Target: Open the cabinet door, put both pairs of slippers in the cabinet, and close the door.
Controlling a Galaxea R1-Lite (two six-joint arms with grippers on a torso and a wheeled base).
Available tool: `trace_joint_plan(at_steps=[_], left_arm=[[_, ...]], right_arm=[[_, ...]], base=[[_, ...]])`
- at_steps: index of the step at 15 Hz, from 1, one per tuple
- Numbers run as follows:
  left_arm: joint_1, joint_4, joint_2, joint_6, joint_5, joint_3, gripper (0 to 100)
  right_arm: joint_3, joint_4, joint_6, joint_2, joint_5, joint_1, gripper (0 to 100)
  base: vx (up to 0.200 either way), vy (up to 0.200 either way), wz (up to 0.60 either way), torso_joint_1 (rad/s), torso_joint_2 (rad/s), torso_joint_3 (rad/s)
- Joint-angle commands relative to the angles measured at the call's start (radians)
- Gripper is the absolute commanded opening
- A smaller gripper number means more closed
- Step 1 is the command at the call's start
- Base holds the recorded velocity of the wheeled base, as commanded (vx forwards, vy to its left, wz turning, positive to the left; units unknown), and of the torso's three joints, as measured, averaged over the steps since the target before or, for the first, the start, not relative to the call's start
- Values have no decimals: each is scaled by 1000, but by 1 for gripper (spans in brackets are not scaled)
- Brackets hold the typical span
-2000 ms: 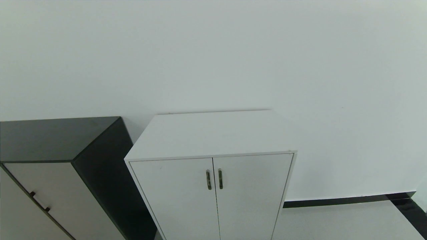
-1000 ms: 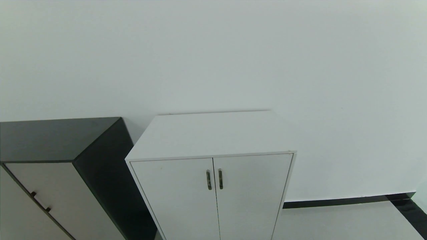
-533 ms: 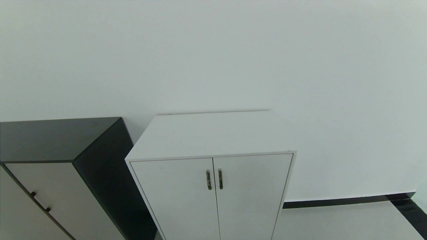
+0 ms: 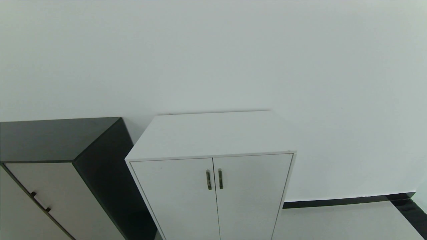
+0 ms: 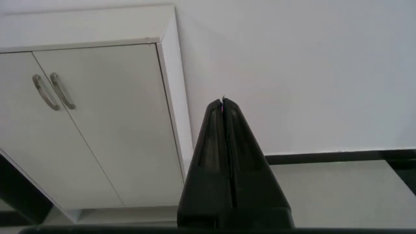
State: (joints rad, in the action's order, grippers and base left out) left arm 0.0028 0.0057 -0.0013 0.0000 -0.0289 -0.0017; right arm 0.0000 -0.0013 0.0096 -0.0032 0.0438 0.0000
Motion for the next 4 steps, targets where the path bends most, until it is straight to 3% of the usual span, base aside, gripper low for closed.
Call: trace_joint_plan(at_steps=[1,4], left_arm=[[0,0,1,0,0,0,0],[0,0,1,0,0,0,0]], right_arm=[[0,1,3,5,1,0,0],[0,1,1,5,1,0,0]], base=[[0,0,0,0,0,0],[0,0,0,0,0,0]])
